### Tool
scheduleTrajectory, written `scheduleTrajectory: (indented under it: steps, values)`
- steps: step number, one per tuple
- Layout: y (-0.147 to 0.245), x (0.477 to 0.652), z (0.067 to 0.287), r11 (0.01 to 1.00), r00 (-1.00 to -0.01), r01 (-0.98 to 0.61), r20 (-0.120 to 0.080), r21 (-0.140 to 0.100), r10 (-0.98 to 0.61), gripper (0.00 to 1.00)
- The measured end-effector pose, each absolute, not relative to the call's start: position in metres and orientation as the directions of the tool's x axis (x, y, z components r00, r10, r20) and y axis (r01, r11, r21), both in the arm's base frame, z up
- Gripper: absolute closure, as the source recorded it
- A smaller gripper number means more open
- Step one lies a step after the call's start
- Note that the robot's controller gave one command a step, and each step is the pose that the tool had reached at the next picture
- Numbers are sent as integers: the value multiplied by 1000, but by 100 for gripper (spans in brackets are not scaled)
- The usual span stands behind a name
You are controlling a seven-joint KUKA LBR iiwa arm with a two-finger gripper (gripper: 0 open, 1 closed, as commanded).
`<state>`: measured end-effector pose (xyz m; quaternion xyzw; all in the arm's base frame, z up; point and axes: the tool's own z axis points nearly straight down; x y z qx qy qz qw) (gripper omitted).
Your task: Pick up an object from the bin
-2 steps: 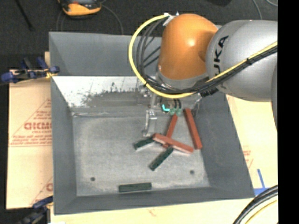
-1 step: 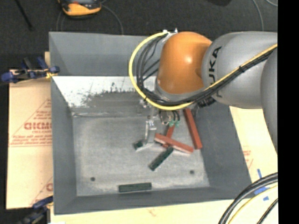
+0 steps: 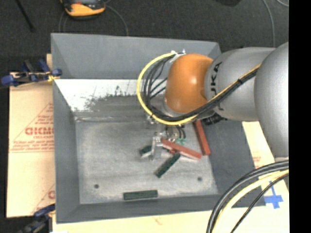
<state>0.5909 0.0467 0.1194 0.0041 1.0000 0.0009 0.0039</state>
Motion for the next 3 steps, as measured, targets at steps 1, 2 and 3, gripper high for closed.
scheduleTrajectory:
  steps: [1,2,3]
  values:
    - [38,569,78,998,-998,-68,-3,1,-68,100]
    - [38,569,78,998,-998,-67,-3,1,-67,100]
    - [16,560,214,1000,-1000,-29,-4,1,-29,100]
